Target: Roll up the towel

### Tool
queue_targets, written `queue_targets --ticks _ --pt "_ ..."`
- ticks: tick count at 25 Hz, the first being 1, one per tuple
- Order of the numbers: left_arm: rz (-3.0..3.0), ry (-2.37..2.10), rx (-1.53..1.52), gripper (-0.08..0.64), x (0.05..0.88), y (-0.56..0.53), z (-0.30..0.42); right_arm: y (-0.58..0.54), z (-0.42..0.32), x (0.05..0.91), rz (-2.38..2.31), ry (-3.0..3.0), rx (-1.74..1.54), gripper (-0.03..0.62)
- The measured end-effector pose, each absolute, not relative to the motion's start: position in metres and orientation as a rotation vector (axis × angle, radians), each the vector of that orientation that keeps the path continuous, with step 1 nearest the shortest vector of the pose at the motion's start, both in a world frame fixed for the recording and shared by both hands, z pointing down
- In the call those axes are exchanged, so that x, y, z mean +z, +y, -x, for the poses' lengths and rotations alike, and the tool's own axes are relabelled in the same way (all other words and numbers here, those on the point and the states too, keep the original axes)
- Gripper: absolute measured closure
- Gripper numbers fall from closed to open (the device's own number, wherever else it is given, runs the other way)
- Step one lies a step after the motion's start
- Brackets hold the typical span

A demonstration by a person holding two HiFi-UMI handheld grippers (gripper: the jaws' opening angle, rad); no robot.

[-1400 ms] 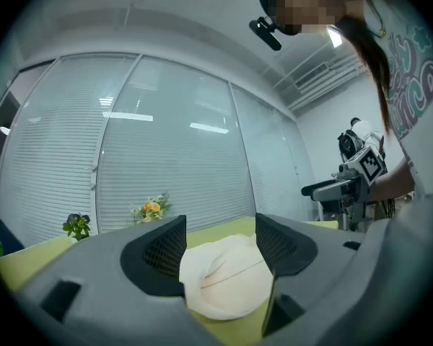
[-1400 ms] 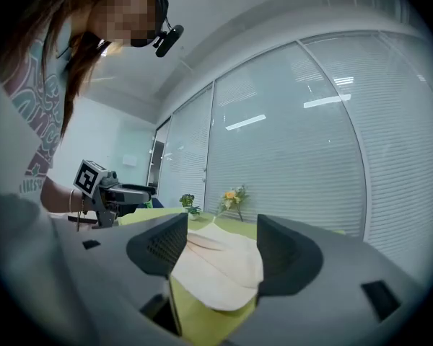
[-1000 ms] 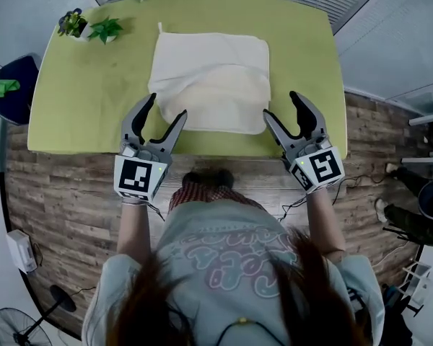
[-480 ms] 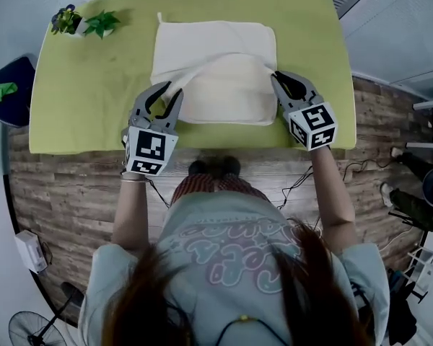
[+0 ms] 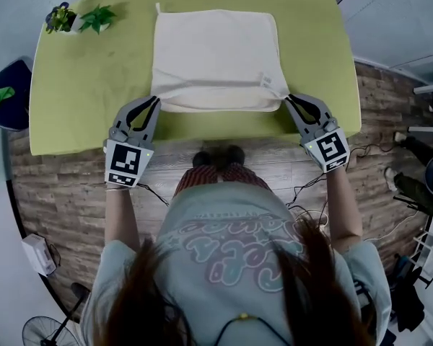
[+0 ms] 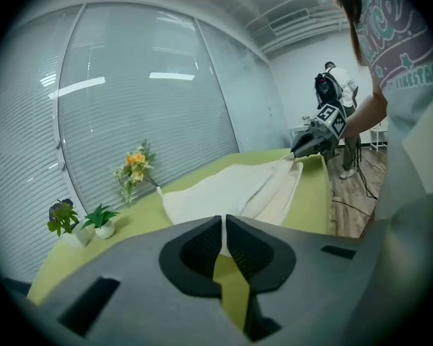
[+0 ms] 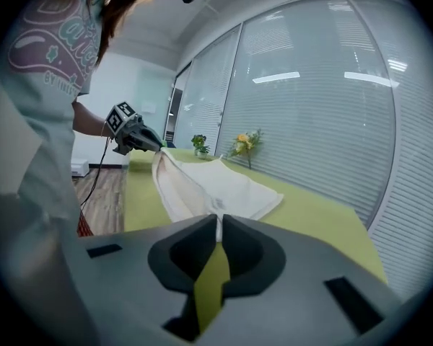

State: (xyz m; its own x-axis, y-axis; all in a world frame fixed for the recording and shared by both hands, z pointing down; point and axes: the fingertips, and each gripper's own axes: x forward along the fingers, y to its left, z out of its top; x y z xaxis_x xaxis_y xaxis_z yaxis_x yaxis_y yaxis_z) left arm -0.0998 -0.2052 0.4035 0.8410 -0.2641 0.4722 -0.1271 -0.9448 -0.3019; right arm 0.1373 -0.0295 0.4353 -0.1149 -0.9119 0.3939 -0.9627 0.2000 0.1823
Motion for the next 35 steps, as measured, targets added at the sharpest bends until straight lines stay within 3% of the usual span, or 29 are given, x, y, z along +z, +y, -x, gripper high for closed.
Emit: queue_targets --ticks 5,9,10,16,20,23,25,30,31,33,35 --pt "2.694 0.251 -0.904 0.534 0.434 -0.202 0.122 -0.018 -0.123 0.459 -1.640 -2.020 0.205 0.558" --pt "2.689 0.246 -0.997 0.532 0.446 -0.207 0.132 -0.014 -0.108 0.454 -1.541 -2.154 0.307 0.411" --pt "2.714 0.248 -0.995 0.532 0.444 -0.207 0.133 -0.015 -0.111 0.443 -1.562 -2.204 0.326 0.400" --pt "2.869 0.445 -0.777 0.532 0.394 -0.227 0.134 -0.100 -0.201 0.387 -1.764 -2.165 0.303 0.400" --pt "2.895 0.583 -0.696 0.532 0.378 -0.234 0.136 -0.189 -0.271 0.413 -1.928 -2.034 0.549 0.356" --pt "2.871 0.642 -0.725 0.532 0.379 -0.231 0.143 -0.230 -0.286 0.445 -1.913 -1.962 0.734 0.297" --pt "2.866 0.683 -0.738 0.532 0.380 -0.229 0.149 -0.243 -0.283 0.465 -1.836 -1.917 0.780 0.293" --pt "2.859 0.769 -0.746 0.532 0.381 -0.233 0.170 -0.249 -0.276 0.483 -1.724 -1.849 0.787 0.325" --pt "2.859 0.775 -0.747 0.532 0.382 -0.233 0.173 -0.249 -0.272 0.482 -1.702 -1.873 0.790 0.357" --pt "2.863 0.772 -0.744 0.532 0.383 -0.233 0.177 -0.249 -0.262 0.477 -1.684 -1.948 0.812 0.562" --pt "2.867 0.758 -0.735 0.532 0.382 -0.233 0.179 -0.247 -0.255 0.465 -1.729 -1.971 0.810 0.561"
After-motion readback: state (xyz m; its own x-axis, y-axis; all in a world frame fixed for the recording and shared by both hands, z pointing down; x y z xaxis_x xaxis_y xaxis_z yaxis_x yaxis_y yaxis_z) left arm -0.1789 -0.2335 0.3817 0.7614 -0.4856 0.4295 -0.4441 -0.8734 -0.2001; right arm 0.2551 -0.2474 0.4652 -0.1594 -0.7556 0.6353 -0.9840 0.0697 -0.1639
